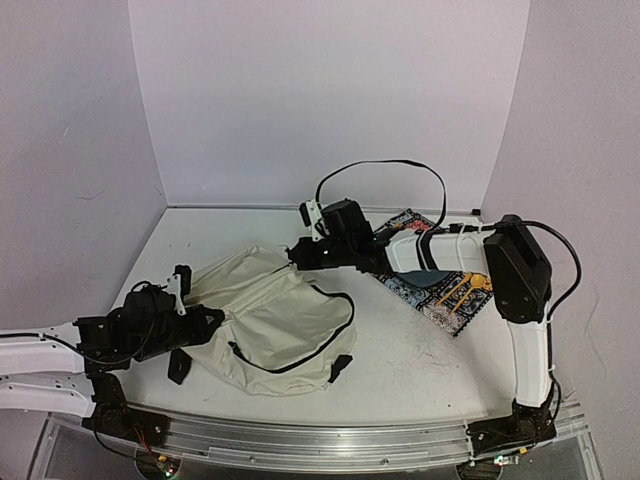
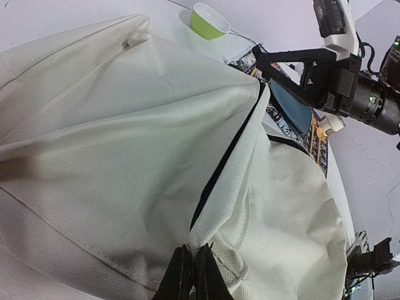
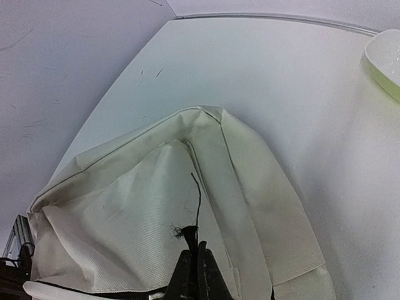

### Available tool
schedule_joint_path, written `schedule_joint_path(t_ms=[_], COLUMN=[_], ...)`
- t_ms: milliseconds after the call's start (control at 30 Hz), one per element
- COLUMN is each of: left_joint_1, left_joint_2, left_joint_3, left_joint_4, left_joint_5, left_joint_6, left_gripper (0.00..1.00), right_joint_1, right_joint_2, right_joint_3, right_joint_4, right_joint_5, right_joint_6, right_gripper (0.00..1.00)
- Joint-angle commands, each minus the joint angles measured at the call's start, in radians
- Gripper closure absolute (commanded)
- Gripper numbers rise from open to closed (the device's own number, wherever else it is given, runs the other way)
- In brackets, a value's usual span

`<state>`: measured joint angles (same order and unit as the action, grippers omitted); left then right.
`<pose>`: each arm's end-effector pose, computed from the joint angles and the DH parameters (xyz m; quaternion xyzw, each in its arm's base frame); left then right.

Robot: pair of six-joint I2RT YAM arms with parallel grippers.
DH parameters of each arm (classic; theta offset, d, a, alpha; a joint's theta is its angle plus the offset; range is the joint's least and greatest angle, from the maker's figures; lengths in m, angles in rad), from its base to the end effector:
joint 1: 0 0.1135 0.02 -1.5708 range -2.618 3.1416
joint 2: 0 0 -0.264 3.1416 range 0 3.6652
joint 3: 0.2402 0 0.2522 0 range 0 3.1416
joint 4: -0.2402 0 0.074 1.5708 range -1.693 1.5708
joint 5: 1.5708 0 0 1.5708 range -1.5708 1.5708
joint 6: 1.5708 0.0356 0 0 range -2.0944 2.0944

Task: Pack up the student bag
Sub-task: Zip the lower front pocket of the student bag.

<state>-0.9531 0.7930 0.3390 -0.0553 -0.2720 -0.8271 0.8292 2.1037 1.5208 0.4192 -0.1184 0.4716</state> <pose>0.1096 -0.1377 0.1953 -0.0147 0.8571 -0.3162 0.4065 0.3343 0.3712 0.2383 -0.1730 0.7423 0.4269 0.4866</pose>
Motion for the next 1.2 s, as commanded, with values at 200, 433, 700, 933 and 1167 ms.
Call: schedule_joint_path(t_ms=[200, 433, 700, 933, 1167], left_joint_1=[0.002, 0.002, 0.011, 0.087, 0.190], left_joint_2=[-0.042, -0.036, 0.197, 0.369, 0.515], left_joint_3=[-0.026, -0.012, 0.088, 0.193, 0.345], left_joint_4=[-0.219, -0.133, 0.103, 0.228, 0.239], left_joint_5=[-0.188, -0.200, -0.169, -0.083, 0.027], left_joint_6=[-0.122, -0.079, 0.068, 0.170, 0.248], left_gripper=[1.00, 1.00, 1.00, 1.00, 0.95], right_joint_1=[-0.167, -0.174, -0.174, -0.173, -0.175], right_joint_2=[0.028, 0.048, -0.044, -0.221, -0.435], right_joint_3=[0.014, 0.056, -0.021, -0.147, -0.293], right_joint_4=[-0.014, 0.030, 0.080, 0.078, 0.003], right_joint_5=[0.181, -0.066, -0.162, -0.102, 0.065], right_joint_6=[0.125, 0.092, 0.077, 0.019, -0.064], right_gripper=[1.00, 0.99, 0.80, 0.58, 0.41])
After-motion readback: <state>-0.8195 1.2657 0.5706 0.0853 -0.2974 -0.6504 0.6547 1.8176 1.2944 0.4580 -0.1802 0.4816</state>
